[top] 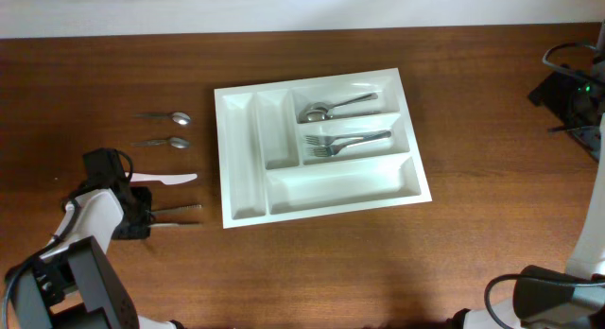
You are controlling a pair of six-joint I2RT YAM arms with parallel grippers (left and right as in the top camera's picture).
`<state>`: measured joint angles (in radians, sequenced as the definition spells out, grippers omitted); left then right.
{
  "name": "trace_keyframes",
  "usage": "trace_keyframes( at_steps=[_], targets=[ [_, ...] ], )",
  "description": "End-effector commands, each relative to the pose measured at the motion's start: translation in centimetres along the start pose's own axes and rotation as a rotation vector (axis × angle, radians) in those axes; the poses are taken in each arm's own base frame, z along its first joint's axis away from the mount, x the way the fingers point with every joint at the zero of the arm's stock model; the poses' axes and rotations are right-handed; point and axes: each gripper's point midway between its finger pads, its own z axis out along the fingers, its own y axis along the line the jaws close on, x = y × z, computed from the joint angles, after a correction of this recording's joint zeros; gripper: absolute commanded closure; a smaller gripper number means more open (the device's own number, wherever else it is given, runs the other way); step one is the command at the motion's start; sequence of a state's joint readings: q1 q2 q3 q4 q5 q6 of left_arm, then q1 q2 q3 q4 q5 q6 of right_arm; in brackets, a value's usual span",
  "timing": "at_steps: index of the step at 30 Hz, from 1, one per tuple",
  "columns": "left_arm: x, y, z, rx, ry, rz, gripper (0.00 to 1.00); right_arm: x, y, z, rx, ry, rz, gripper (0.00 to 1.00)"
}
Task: Pack container
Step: 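Lower the left gripper and grasp the metal tongs, then carry the tongs with the left gripper over the tray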
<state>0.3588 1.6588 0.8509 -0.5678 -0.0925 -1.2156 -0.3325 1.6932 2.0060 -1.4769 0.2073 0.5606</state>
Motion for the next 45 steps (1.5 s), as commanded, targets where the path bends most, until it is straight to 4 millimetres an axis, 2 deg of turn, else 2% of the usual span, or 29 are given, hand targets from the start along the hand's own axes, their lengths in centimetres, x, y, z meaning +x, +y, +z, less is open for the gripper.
trace_keyframes(
  at_steps=[1,3,8,10,12,17,20,23,24,27,30,34,37,44,45],
  targets=[
    [-0.3,0.9,0.3,-0.039,-0.013,-0.005,0.59,-0.1,0.0,0.0,0.001,-0.003,-0.004,0.01],
    [0.0,1.6,0.3,-0.069,-0.005,-0.002,0.64,-0.1,0.0,0.0,0.001,-0.003,-0.004,0.01],
    [0.8,4.1,0.0,-0.174,0.030,0.011,0.98,-0.1,0.0,0.0,0.001,-0.003,-0.004,0.01],
    [1.3,5.1,-0.2,-0.212,0.053,0.049,0.98,-0.1,0.0,0.0,0.001,-0.003,-0.004,0.01],
    [1.3,5.1,-0.2,-0.209,0.065,0.133,0.98,-0.1,0.0,0.0,0.001,-0.003,-0.004,0.01],
    [0.9,3.3,-1.1,-0.149,0.074,0.285,0.98,-0.1,0.0,0.0,0.001,-0.003,-0.004,0.01],
    [0.0,1.1,-2.8,-0.074,0.040,0.340,0.98,-0.1,0.0,0.0,0.001,-0.003,-0.004,0.01],
    [-1.4,-1.7,-6.3,0.035,-0.025,0.398,0.98,-0.1,0.0,0.0,0.001,-0.003,-0.004,0.01],
    [-2.0,-2.7,-8.2,0.084,-0.057,0.421,0.98,-0.1,0.0,0.0,0.001,-0.003,-0.004,0.01],
    [-2.5,-3.4,-11.0,0.143,-0.096,0.435,0.98,-0.1,0.0,0.0,0.001,-0.003,-0.004,0.01],
    [-2.1,-4.1,-14.1,0.242,-0.140,0.514,0.98,-0.1,0.0,0.0,0.001,-0.003,-0.004,0.01],
    [0.9,-6.7,-18.1,0.450,-0.175,0.771,0.98,-0.1,0.0,0.0,0.001,-0.003,-0.004,0.01],
    [5.0,-8.3,-20.2,0.578,-0.173,0.983,0.98,-0.1,0.0,0.0,0.001,-0.003,-0.004,0.01],
    [13.4,-10.3,-21.3,0.701,-0.154,1.297,0.98,-0.1,0.0,0.0,0.001,-0.004,-0.004,0.01],
    [15.1,-10.6,-21.4,0.728,-0.146,1.345,0.98,-0.1,0.0,0.0,0.001,-0.003,-0.004,0.01]
  ],
)
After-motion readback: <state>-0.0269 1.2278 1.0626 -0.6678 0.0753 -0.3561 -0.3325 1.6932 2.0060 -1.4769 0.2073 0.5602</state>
